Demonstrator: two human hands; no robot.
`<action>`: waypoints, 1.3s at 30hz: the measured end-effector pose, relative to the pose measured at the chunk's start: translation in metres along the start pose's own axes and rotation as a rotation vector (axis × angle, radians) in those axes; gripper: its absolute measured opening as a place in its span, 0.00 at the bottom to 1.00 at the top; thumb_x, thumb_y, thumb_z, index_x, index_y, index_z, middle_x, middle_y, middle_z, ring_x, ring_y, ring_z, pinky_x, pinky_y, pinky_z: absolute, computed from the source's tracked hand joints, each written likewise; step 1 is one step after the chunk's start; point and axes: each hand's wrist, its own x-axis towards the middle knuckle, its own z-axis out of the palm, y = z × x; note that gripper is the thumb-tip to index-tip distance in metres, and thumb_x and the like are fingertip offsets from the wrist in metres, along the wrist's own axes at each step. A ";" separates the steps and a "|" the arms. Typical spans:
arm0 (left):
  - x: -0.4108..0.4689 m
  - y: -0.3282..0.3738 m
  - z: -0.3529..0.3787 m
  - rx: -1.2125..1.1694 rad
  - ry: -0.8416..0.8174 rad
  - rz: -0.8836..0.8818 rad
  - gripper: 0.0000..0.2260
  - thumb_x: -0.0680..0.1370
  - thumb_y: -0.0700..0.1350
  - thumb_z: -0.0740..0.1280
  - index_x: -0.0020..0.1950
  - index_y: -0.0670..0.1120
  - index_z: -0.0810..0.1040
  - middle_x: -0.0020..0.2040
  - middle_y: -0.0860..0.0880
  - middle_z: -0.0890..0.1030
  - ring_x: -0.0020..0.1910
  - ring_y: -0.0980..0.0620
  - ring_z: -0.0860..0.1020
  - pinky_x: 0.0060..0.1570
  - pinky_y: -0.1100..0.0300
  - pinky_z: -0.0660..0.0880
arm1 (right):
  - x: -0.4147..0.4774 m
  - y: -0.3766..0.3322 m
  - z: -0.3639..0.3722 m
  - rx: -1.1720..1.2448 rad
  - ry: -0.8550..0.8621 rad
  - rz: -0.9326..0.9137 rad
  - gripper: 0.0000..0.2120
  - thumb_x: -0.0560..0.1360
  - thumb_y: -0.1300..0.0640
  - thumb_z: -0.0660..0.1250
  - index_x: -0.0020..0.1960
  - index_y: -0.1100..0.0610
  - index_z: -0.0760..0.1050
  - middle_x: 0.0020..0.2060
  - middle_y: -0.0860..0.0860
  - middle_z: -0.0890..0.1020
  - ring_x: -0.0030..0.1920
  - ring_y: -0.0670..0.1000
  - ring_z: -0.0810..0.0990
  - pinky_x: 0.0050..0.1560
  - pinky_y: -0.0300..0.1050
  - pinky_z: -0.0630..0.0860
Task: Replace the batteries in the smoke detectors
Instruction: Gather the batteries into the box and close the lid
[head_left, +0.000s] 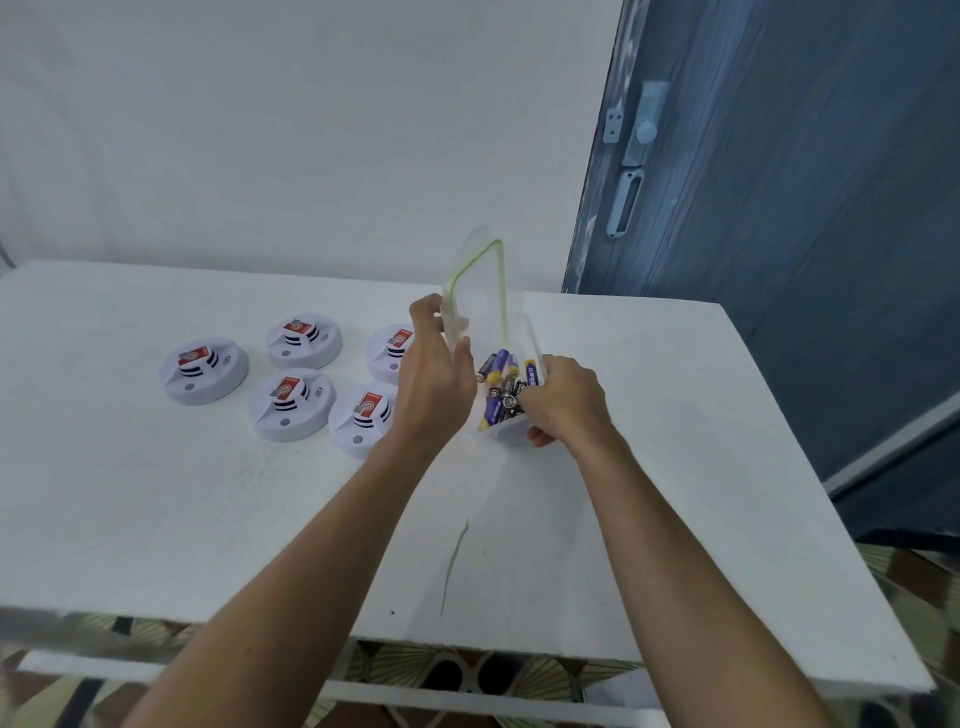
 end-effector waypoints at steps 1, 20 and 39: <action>0.000 0.000 0.000 -0.001 0.003 0.014 0.15 0.79 0.36 0.60 0.63 0.45 0.62 0.53 0.50 0.79 0.39 0.53 0.79 0.38 0.58 0.76 | 0.000 0.001 0.000 0.010 0.001 0.000 0.11 0.72 0.63 0.61 0.52 0.59 0.78 0.40 0.56 0.83 0.28 0.57 0.84 0.34 0.49 0.84; -0.009 -0.007 -0.005 -0.091 -0.012 0.115 0.18 0.67 0.24 0.64 0.44 0.46 0.66 0.47 0.57 0.81 0.54 0.55 0.80 0.47 0.68 0.75 | -0.003 0.024 0.003 0.351 -0.088 0.112 0.11 0.76 0.56 0.61 0.54 0.60 0.76 0.46 0.53 0.80 0.25 0.53 0.80 0.27 0.41 0.75; -0.005 0.000 -0.009 -0.061 -0.068 0.160 0.23 0.66 0.26 0.62 0.43 0.55 0.66 0.51 0.60 0.80 0.64 0.55 0.76 0.60 0.47 0.75 | 0.000 0.008 -0.037 1.301 -0.305 0.141 0.21 0.79 0.50 0.66 0.67 0.61 0.77 0.57 0.56 0.85 0.52 0.55 0.82 0.49 0.46 0.78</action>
